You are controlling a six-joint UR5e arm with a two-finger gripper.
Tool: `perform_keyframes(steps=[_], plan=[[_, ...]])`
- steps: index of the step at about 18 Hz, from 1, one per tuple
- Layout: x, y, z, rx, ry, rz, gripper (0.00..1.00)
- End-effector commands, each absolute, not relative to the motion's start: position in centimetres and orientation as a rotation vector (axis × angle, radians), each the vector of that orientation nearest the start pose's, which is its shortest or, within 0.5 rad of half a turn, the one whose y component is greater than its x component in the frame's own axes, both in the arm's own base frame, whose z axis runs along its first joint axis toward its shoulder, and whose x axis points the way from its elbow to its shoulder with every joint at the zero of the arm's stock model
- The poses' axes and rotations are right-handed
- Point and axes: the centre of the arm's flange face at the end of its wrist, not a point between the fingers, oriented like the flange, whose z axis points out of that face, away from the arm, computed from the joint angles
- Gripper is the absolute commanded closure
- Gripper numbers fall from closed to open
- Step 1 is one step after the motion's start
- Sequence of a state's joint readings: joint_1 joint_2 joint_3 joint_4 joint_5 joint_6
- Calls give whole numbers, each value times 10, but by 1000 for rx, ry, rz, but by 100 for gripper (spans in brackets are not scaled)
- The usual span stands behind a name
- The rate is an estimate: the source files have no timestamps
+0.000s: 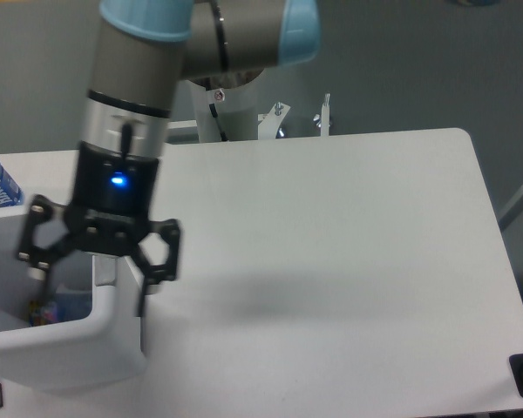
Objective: Place the trash in the trash can
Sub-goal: 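Lower the bottle into the bin and open the gripper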
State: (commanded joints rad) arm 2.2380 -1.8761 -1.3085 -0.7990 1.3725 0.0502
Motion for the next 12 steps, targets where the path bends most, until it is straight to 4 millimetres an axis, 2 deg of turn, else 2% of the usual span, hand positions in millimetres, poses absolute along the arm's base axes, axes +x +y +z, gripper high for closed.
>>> perform_keyframes(steps=[2,7,10,12], plan=[[-300,597,541,-2388,-558,205,0],[-301,551,526,-2668,-187,451,0],[-298,534,527,-2806,-6,557,0],[-296,526,534,-2817,2,567,0]])
